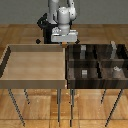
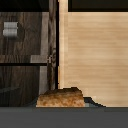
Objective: Place the loaf of bread into the appropriate compartment.
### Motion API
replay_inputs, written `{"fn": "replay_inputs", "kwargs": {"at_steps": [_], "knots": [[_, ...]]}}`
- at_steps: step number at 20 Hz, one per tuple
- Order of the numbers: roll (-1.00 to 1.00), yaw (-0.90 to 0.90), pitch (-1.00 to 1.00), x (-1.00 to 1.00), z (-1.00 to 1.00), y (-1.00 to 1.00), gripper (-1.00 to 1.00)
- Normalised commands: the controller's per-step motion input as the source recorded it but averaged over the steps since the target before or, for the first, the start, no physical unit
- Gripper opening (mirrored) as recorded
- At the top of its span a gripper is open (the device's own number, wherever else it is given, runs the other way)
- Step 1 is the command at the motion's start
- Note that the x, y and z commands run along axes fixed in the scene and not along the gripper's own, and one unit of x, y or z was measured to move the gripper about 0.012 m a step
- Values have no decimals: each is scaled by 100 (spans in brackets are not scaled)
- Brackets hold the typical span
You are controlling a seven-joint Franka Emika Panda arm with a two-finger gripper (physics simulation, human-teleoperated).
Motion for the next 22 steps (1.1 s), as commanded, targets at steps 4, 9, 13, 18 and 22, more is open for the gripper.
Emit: {"fn": "replay_inputs", "kwargs": {"at_steps": [4, 9, 13, 18, 22], "knots": [[0, 0, 0, 0, 0, 100, -100], [0, 0, 0, 0, 0, 100, -100], [0, 0, 0, 50, 0, 25, -100], [0, 0, 0, 100, 0, 0, -100], [0, 0, 0, 100, 0, 0, -100]]}}
